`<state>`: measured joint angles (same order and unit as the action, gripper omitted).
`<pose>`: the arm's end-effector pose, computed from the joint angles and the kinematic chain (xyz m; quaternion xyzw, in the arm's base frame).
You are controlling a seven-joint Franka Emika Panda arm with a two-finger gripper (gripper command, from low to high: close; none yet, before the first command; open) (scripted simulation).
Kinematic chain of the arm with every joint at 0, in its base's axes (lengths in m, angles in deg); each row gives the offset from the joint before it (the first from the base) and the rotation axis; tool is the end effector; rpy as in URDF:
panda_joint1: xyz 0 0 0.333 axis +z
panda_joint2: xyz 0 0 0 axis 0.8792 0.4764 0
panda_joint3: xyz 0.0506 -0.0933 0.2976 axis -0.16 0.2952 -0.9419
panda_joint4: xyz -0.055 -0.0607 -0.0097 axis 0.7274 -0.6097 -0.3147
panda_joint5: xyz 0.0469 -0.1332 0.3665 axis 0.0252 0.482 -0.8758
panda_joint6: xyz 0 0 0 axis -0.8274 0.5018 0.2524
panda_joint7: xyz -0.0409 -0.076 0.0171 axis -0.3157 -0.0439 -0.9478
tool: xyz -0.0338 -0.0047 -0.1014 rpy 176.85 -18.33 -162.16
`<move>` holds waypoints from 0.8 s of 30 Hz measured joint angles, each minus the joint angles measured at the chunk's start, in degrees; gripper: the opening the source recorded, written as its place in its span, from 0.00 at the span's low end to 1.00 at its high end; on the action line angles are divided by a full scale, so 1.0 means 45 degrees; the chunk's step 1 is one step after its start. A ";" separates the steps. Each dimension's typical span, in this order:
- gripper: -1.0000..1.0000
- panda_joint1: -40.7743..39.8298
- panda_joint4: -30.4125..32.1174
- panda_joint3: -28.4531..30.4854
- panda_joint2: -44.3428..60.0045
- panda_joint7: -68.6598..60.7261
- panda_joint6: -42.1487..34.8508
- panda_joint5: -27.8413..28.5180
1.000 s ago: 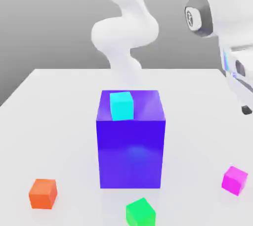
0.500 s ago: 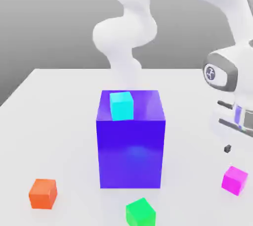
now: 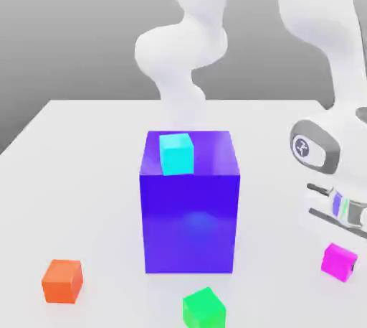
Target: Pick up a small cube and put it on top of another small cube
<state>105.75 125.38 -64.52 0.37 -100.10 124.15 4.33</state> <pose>0.3740 0.2959 0.1593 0.6943 0.7197 0.0007 0.0014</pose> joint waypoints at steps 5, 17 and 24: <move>0.00 -0.0366 -0.0478 0.0441 -0.1045 -0.0257 -0.1647 0.0201; 0.00 -0.3245 -0.1261 0.1381 -0.1614 -0.6445 -0.3005 0.0331; 0.00 -0.4575 -0.0887 0.1775 -0.2102 -1.0263 -0.3074 0.0320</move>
<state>85.16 121.39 -56.53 -9.09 -146.28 110.32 5.77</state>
